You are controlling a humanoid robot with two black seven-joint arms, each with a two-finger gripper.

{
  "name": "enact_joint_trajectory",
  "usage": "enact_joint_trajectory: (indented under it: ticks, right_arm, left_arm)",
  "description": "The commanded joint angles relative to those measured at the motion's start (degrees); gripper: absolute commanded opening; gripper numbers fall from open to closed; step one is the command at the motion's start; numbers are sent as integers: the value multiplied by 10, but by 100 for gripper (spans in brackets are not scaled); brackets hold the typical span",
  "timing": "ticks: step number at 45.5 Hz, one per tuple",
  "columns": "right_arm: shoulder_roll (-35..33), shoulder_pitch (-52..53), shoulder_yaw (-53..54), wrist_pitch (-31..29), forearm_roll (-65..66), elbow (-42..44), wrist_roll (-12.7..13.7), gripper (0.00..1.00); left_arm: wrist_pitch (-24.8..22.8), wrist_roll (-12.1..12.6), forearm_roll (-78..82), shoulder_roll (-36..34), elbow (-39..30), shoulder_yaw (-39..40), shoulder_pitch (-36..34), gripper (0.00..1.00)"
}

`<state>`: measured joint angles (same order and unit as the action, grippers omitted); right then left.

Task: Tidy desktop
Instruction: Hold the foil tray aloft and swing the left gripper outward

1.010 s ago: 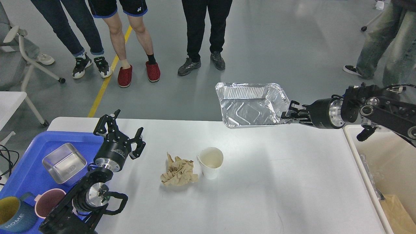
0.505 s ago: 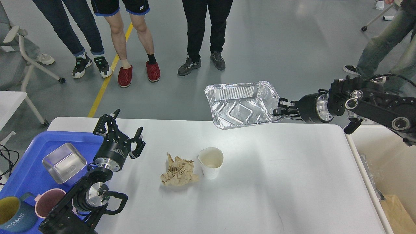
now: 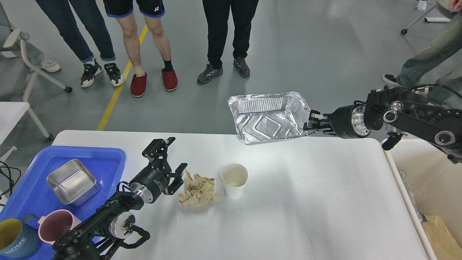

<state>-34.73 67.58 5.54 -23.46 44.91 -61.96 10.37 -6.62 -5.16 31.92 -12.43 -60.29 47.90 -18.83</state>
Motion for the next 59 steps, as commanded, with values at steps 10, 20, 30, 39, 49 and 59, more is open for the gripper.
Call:
enact_joint_trajectory:
  ticks: [10,20,30,39,49,59]
  right_arm:
    - [1,-10,2,3,1,0,0,0]
    - [2,-13,2,3,0,0,0,0]
    - [1,-16,2,3,0,-1,-1,0]
    - [-1,-20,2,3,0,-1,-1,0]
    - [-1,-20,2,3,0,-2,-1,0]
    - [1,-20,2,3,0,-1,0,0]
  left_arm:
    - [-4,42,-34,-277,-151,-220,-110,96]
    - [-45,53,-41,-434,-238,-372,-271,96]
    - [-76,63,-39,-526,-312,-518,-424,96]
    - [-111,73,-31,-596,-351,-584,-504,96]
    - [-158,78,-18,-650,-362,-583,-544,96]
    - [-151,78,-14,-643,-367,-581,-544,96]
